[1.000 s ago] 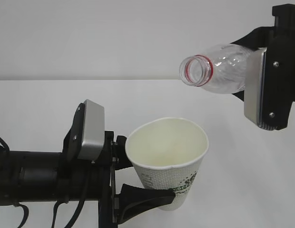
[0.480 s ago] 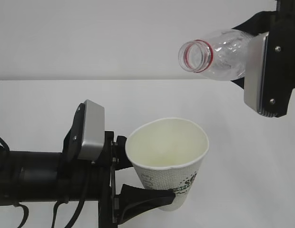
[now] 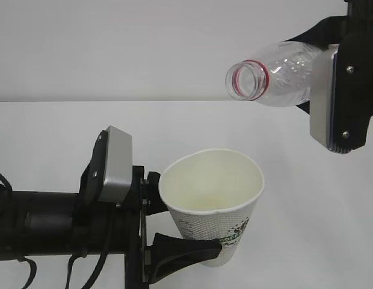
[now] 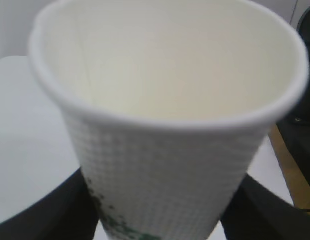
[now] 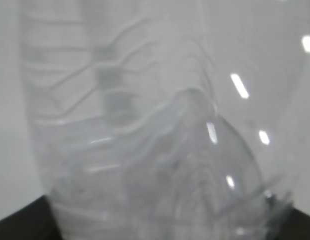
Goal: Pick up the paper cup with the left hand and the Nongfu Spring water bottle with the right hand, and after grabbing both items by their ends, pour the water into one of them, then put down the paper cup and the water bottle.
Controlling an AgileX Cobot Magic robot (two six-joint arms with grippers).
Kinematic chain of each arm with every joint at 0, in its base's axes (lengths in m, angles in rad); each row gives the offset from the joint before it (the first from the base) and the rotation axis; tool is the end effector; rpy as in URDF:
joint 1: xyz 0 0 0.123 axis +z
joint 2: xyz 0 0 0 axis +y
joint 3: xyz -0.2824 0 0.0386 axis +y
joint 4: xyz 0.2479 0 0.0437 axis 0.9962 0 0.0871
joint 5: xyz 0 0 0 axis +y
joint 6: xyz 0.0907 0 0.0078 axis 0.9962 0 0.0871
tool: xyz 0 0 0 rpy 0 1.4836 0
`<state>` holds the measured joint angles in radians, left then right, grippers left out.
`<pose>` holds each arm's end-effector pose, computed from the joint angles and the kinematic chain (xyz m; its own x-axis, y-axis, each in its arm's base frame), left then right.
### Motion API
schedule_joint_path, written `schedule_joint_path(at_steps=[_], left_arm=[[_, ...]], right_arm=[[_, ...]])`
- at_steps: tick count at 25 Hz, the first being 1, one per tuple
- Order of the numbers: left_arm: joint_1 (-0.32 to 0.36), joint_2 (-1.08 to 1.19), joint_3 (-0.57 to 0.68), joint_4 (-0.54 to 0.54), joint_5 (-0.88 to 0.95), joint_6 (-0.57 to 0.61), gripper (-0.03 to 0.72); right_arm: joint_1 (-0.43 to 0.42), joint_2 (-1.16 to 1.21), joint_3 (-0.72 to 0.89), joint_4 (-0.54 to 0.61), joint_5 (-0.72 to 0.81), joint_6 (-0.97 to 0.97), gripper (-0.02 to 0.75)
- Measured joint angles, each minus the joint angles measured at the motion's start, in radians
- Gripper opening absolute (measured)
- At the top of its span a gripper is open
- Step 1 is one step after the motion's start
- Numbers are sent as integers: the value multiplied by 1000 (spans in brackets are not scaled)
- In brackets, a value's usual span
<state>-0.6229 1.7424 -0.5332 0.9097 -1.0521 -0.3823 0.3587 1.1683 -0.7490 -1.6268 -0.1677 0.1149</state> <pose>0.1895 -0.2129 0.1585 -0.0600 0.2081 -0.9763 0.9845 0.1740 -0.0234 0.2323 0.1032 0.3069 0.4741 -0.8735 -0.1104 -0.3418 -0.0670 -0.9374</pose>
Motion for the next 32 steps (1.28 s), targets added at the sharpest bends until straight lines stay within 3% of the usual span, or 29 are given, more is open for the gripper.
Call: schedule_joint_path(at_steps=[32], left_arm=[[0, 0, -3, 0, 0, 0, 495]], right_arm=[[0, 0, -2, -101, 34, 0, 479]])
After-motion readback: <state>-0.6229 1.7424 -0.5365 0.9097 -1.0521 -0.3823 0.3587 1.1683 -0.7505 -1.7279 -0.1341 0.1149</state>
